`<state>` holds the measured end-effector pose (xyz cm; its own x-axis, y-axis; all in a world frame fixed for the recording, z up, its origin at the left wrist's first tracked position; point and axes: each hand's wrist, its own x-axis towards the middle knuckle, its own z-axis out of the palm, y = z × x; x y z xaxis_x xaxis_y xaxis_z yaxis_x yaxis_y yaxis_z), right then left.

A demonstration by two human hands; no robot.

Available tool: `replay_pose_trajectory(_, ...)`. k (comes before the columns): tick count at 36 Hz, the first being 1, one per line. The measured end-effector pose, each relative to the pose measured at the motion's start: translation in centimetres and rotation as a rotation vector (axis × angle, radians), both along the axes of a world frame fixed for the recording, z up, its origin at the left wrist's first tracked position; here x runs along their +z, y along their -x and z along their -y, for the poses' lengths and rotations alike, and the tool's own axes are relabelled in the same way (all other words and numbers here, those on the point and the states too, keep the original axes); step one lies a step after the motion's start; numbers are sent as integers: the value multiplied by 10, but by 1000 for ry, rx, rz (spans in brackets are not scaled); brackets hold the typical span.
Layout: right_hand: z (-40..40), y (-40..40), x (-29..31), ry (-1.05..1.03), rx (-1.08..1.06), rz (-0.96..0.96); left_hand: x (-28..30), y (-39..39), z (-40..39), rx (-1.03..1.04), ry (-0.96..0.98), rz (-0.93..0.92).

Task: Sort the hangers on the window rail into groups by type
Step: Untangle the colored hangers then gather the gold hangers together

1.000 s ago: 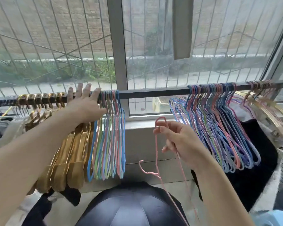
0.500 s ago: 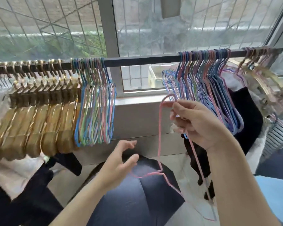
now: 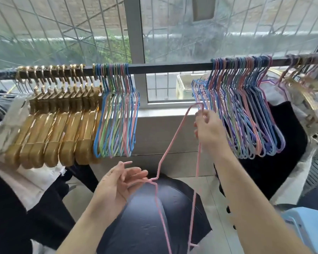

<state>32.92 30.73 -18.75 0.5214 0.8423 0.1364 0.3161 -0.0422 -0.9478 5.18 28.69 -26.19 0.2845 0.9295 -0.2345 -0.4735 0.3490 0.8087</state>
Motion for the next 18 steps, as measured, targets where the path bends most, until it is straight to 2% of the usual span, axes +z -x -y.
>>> replay_pose_trajectory(2,-4,15,-24,113,-39,173,2,2,-3,75,-32,-23)
replay_pose_trajectory(6,9,40,-61,188,29,297,11,-5,-3,110,-121,-129)
replay_pose_trajectory(10,16,61,-88,366,224,236,19,-26,0,83,-206,-309)
replay_pose_trajectory(14,27,80,-106,586,459,249,24,-60,0,45,-234,-402)
replay_pose_trajectory(18,36,89,-107,583,541,107,33,-88,-9,41,-278,-458)
